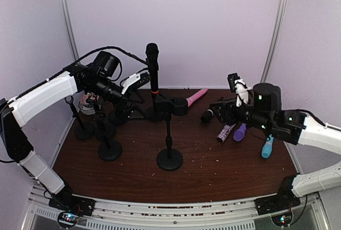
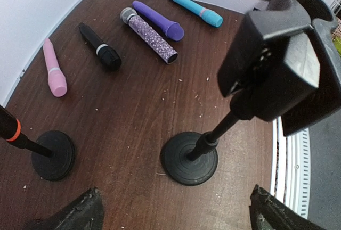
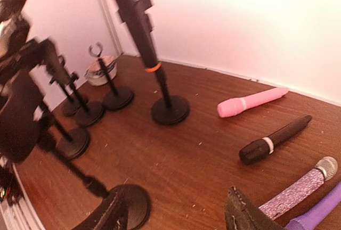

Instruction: Remove the microphone from the stand

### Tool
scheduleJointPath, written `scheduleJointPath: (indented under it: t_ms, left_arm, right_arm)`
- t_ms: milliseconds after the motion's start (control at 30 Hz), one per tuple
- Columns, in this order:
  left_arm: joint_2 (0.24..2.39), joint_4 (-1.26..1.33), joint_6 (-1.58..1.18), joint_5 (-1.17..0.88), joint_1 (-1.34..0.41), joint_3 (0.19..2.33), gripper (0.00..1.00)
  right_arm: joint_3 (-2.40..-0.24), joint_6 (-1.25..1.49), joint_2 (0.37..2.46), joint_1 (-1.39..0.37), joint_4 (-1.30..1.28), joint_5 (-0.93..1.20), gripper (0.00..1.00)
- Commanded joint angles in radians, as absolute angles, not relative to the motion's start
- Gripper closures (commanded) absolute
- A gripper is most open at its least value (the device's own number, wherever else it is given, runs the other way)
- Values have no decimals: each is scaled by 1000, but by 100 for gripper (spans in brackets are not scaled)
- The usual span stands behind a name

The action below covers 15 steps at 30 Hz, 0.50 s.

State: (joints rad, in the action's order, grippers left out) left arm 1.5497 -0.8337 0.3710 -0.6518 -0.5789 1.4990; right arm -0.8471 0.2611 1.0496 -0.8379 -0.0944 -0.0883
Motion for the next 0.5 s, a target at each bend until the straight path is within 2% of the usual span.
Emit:
scheduleJointPath:
  t_ms: [0,167,467]
  left_arm:
    - [1557,-772,336,-709,-551,1498,2]
    - [1548,-769,336,-718,-537,1490,2]
    - [1532,-767,340,-742,-525,1475,2]
  right_arm:
    - [-707,115,997,-980,45,-158,37]
    - [-663,71,1083,-1097,190,-180,38]
    - [-810,72,1461,-1165,358,-232,43]
